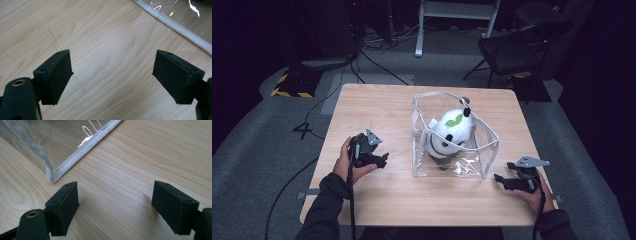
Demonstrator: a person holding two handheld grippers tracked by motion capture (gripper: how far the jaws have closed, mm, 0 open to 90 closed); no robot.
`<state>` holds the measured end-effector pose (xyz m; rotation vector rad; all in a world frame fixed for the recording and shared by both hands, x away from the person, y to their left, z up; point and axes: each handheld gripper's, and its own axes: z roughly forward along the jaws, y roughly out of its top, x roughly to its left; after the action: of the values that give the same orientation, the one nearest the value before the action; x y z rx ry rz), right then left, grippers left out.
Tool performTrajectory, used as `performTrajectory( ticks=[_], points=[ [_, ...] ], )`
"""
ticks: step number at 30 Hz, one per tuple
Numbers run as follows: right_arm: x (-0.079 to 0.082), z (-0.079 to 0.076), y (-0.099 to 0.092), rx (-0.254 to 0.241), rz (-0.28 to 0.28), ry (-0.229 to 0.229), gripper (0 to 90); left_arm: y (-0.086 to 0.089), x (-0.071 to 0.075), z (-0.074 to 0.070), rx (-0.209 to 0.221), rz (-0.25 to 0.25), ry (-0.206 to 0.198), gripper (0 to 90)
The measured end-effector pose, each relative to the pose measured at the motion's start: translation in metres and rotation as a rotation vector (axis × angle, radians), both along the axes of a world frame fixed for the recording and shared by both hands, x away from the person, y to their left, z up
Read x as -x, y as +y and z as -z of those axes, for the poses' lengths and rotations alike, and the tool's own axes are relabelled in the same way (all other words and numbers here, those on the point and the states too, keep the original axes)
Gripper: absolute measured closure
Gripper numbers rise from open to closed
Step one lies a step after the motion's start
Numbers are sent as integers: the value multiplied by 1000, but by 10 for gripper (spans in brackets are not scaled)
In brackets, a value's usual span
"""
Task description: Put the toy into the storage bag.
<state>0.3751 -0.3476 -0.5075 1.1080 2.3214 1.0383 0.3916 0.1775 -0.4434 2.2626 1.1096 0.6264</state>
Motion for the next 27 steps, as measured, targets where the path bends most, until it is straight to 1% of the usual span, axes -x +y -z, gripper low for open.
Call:
performTrajectory(
  ticks=[2,6,9,13,16,19,20,23,27],
  points=[
    [0,0,0,0,0,0,216,2,3,3,-3,-6,8,160],
    [0,0,0,0,0,0,216,5,7,9,1,1,20,160],
    [0,0,0,0,0,0,216,8,10,12,-6,4,26,160],
    [0,0,0,0,0,0,216,12,13,16,-6,-5,26,160],
    [0,0,0,0,0,0,216,16,15,17,10,0,43,160],
    [0,0,0,0,0,0,216,20,17,16,21,-3,38,160],
    [0,0,0,0,0,0,216,21,19,17,26,-9,25,160],
    [0,0,0,0,0,0,216,24,22,22,1,-11,32,160],
    [0,0,0,0,0,0,216,28,27,29,-5,-13,36,160]
  ],
)
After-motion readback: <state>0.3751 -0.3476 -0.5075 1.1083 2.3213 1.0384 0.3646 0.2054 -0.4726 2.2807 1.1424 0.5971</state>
